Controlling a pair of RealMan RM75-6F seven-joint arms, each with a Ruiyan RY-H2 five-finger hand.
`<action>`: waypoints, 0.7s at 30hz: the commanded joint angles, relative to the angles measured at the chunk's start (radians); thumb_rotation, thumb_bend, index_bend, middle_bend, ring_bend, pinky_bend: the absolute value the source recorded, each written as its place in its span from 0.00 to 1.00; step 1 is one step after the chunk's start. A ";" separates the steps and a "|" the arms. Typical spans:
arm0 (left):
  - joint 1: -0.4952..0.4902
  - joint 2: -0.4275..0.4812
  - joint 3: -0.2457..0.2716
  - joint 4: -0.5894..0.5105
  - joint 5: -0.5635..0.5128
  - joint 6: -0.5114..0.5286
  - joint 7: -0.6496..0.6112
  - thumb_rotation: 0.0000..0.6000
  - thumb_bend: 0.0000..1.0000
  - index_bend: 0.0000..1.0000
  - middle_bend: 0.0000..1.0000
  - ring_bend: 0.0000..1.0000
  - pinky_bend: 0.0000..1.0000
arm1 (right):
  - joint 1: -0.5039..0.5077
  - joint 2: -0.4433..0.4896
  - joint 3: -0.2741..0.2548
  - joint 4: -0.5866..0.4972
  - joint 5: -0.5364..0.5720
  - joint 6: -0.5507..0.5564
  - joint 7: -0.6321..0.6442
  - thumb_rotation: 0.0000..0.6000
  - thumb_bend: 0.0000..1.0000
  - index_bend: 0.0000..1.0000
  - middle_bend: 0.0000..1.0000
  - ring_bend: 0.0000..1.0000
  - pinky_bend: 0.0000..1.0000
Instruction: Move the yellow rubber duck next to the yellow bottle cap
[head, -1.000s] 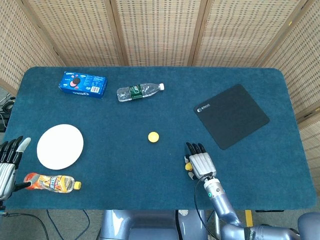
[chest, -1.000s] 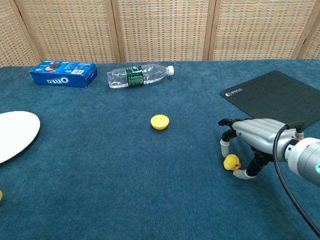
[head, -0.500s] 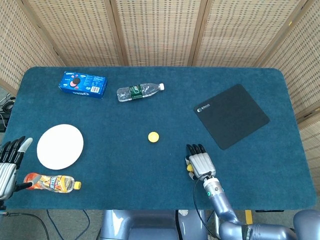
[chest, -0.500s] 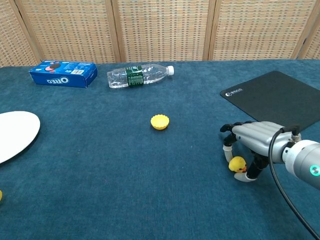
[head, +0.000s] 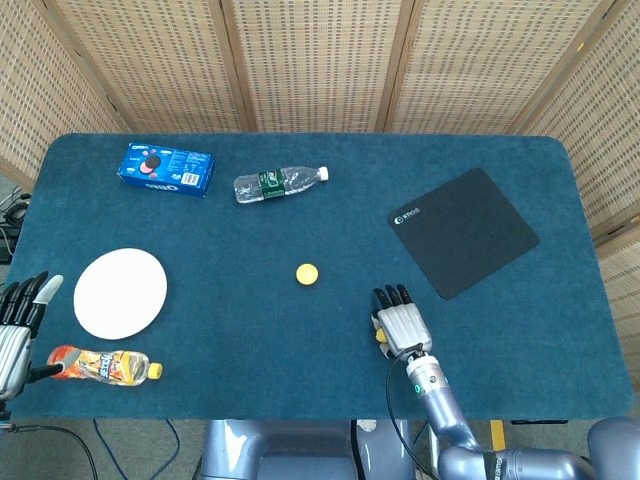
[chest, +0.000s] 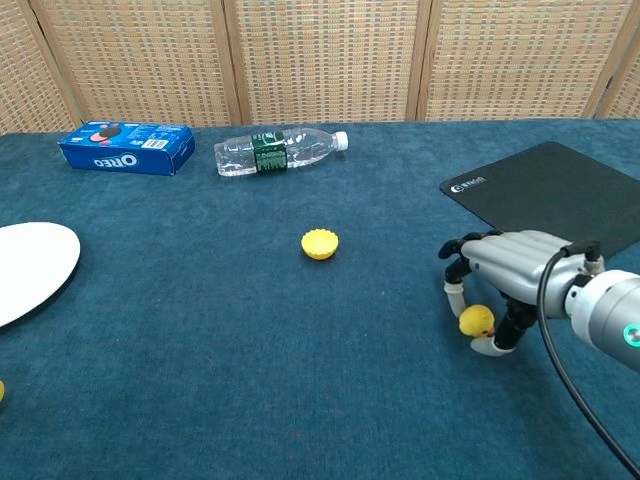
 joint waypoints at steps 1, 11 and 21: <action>0.000 0.001 0.000 0.002 0.001 0.002 -0.002 1.00 0.16 0.00 0.00 0.00 0.00 | 0.009 0.010 0.007 -0.035 -0.006 0.022 -0.024 1.00 0.26 0.54 0.09 0.00 0.02; 0.007 0.003 -0.007 0.008 -0.010 0.014 0.000 1.00 0.16 0.00 0.00 0.00 0.00 | 0.040 0.040 0.027 -0.113 -0.028 0.076 -0.107 1.00 0.26 0.55 0.09 0.00 0.03; 0.003 0.002 -0.012 0.008 -0.023 0.002 0.013 1.00 0.16 0.00 0.00 0.00 0.00 | 0.114 0.024 0.089 -0.088 0.048 0.046 -0.163 1.00 0.26 0.55 0.09 0.00 0.05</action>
